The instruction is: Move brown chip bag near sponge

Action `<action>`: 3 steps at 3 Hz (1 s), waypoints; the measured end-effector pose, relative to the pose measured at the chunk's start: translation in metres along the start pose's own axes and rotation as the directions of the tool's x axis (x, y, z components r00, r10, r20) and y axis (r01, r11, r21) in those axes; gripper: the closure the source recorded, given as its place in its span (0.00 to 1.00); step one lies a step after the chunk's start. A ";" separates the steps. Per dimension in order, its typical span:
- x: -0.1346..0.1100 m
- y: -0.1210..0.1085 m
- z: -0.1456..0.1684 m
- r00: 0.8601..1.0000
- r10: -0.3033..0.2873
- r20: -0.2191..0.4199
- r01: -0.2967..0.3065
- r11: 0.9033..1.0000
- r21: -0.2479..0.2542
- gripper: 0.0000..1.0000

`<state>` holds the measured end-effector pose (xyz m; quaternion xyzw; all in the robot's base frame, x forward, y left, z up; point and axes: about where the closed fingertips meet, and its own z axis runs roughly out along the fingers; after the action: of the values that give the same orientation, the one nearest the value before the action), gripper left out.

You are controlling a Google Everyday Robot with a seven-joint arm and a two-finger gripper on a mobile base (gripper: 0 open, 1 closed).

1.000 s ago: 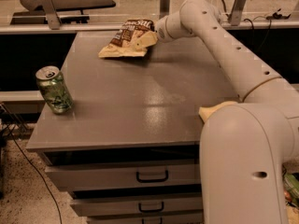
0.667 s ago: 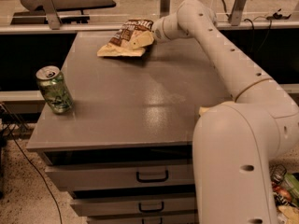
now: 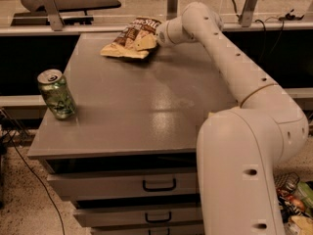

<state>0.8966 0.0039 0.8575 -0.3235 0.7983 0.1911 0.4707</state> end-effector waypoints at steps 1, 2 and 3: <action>0.000 -0.001 -0.005 1.000 -0.001 -0.002 0.001 1.000 0.020 0.64; -0.010 0.000 -0.024 0.999 -0.040 0.010 0.040 0.998 0.058 0.86; -0.020 0.008 -0.052 0.996 -0.083 0.031 0.080 0.992 0.094 1.00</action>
Offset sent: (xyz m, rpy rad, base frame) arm -0.0373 -0.0251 0.0518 -0.0798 -0.1296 -0.0577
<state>0.8652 -0.0157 0.9004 -0.3302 0.7840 0.1400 0.5066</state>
